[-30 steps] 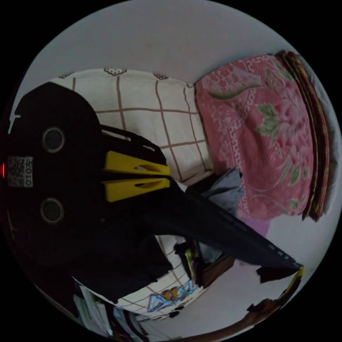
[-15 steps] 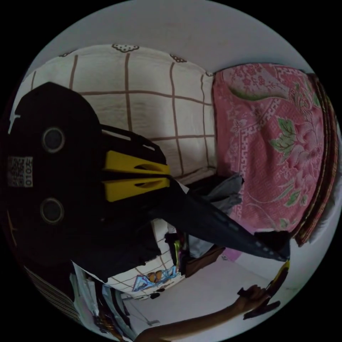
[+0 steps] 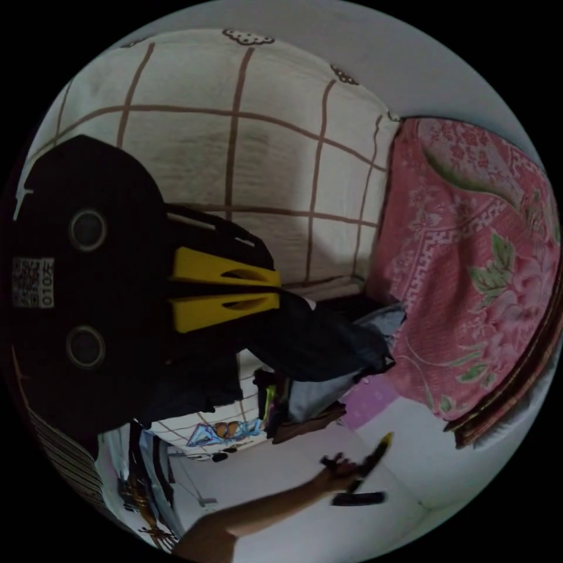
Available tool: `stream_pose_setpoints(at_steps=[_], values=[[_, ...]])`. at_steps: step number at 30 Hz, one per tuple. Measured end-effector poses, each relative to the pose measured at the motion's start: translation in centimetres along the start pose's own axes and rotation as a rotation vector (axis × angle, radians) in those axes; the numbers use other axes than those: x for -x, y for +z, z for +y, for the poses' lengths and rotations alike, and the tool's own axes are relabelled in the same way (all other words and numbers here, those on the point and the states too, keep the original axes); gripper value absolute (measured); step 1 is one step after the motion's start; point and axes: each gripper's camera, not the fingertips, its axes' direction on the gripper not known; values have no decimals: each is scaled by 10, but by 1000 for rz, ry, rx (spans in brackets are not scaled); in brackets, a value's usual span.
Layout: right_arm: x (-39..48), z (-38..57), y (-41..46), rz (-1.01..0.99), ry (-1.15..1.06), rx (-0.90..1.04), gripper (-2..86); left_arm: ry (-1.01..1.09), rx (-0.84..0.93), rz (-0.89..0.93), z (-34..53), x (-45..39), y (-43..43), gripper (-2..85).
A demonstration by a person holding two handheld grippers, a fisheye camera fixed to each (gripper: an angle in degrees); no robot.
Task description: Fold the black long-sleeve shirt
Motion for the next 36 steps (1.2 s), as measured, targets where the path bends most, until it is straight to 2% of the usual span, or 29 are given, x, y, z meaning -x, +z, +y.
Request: stream_pose_setpoints(at_steps=[3,6,9,12,14,17,19,26,30,34,36], values=[[-17,73,-16,61,-31,-73,94,20,-90,17,9,-5,-9,28],[-39,156,-20,85,29,-3,98,96,-156,-50,19,-27,-30,40],[-57,243,-6,74,147,149,99,221,-72,-66,33,-63,-22,46],[-69,310,20,36,238,324,101,287,69,36,52,-100,18,50],[-76,333,32,32,252,356,104,364,162,-22,68,-136,55,53],[-88,351,50,74,175,371,104,586,144,-239,86,-194,95,54],[-99,364,67,60,86,398,103,718,126,-262,92,-225,117,51],[-140,417,95,42,-4,496,69,1037,319,-301,114,-280,207,26],[-175,430,84,99,-9,434,47,1030,290,-392,109,-290,226,7],[-224,439,72,203,113,364,39,832,238,-530,82,-287,244,0],[-241,450,75,227,163,387,39,767,247,-599,74,-283,256,-1]])
